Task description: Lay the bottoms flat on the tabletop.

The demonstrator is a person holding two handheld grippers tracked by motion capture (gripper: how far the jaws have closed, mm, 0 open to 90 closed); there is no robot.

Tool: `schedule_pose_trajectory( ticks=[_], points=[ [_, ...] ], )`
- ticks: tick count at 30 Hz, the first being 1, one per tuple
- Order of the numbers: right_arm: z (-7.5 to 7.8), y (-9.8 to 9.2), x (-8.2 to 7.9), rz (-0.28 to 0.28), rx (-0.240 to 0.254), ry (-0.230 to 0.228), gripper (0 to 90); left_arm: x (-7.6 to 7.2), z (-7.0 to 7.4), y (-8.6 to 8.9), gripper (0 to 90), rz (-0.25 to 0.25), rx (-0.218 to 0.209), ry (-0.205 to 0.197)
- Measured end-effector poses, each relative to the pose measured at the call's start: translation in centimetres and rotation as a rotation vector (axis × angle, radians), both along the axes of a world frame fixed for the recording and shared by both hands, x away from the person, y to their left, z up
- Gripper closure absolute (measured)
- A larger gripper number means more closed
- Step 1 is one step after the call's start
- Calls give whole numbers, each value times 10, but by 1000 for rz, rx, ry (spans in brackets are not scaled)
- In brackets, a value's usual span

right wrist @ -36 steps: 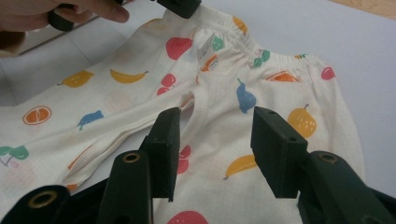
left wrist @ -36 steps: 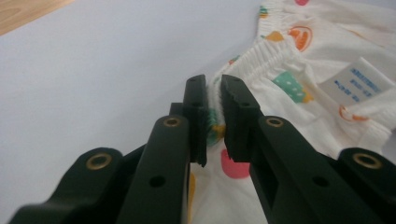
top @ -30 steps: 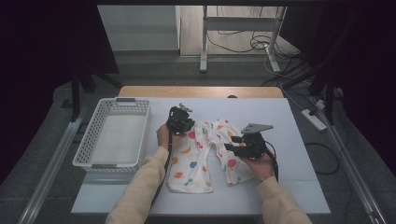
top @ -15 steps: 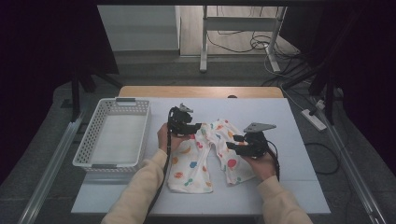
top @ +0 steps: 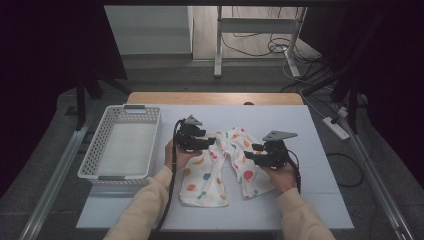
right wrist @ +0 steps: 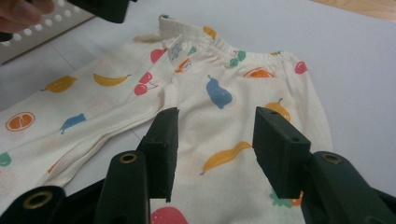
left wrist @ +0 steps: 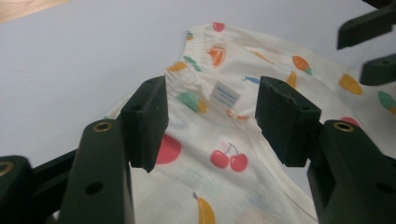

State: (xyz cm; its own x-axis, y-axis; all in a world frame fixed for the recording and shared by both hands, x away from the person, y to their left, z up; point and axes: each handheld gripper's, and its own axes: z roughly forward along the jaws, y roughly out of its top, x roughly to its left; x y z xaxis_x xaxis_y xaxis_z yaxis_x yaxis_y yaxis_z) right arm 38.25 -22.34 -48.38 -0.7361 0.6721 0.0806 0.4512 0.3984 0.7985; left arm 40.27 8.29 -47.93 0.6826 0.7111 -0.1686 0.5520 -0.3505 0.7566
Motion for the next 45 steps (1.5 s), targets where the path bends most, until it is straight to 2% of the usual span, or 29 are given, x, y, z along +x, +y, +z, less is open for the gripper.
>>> schedule_pose_trajectory(
  ticks=[12, 20, 31, 45],
  points=[
    [-3, -1, 4, -15, -19, 4, 494, -24, 2, 9, 390, -37, -29, -17],
    [-3, -4, 12, -45, -60, -4, 477, -38, 2, 18, 374, -58, -29, -31],
    [-7, -7, 37, -101, -63, 3, 468, -45, -4, 24, 364, -66, -28, -29],
    [-17, -2, 68, -127, -84, 44, 449, -47, -7, 19, 340, -88, -7, -22]
  ],
)
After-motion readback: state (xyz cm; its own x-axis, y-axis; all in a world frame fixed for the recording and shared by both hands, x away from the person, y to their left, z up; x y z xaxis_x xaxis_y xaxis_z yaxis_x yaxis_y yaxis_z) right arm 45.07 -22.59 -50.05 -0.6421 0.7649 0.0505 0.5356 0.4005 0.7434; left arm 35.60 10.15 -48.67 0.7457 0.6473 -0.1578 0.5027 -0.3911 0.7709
